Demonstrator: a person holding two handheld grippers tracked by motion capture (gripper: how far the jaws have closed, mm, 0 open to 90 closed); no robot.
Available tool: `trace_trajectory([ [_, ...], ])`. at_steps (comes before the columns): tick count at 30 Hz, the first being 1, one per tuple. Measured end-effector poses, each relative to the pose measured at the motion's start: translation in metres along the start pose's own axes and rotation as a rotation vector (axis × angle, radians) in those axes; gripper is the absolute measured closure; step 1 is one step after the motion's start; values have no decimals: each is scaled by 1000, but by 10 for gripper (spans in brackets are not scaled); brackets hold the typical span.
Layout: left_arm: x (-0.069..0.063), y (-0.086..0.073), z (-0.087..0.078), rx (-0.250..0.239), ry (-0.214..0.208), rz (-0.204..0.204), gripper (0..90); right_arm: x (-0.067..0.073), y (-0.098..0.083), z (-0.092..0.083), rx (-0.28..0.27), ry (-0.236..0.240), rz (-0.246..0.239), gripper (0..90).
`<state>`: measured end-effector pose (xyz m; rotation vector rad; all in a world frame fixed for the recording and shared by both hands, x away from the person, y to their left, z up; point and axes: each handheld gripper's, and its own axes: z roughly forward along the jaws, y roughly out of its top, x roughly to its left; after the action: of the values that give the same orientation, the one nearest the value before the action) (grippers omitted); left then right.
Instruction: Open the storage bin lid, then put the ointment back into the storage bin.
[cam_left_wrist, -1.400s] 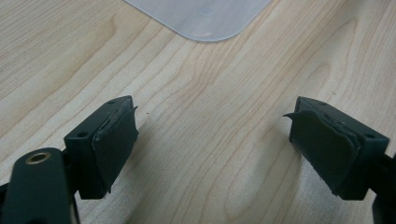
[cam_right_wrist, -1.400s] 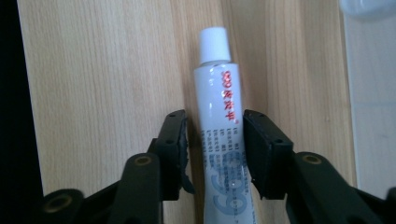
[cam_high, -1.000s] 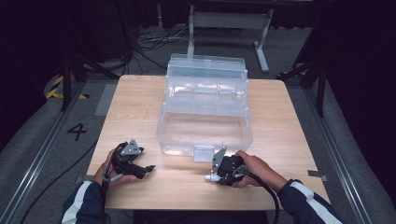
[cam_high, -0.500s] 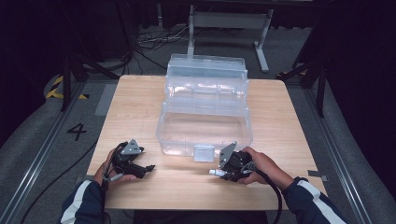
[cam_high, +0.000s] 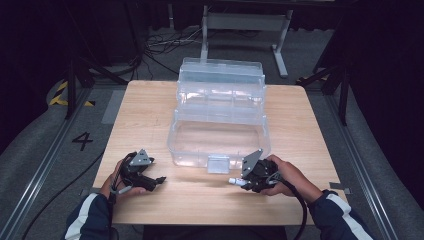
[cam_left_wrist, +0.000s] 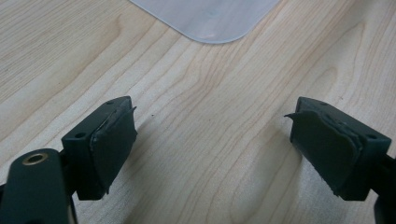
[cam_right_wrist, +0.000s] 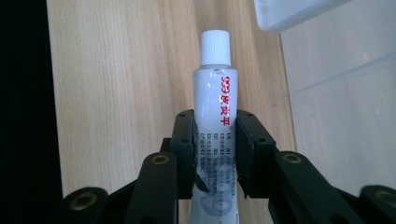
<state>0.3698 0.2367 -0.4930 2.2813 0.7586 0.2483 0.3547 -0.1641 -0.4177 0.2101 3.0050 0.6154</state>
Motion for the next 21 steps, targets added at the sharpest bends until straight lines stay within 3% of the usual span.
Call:
trace_trajectory([
  [21,-1,0,0,1,9,-5,143,2,-9,-32,-58,-38,-22,713],
])
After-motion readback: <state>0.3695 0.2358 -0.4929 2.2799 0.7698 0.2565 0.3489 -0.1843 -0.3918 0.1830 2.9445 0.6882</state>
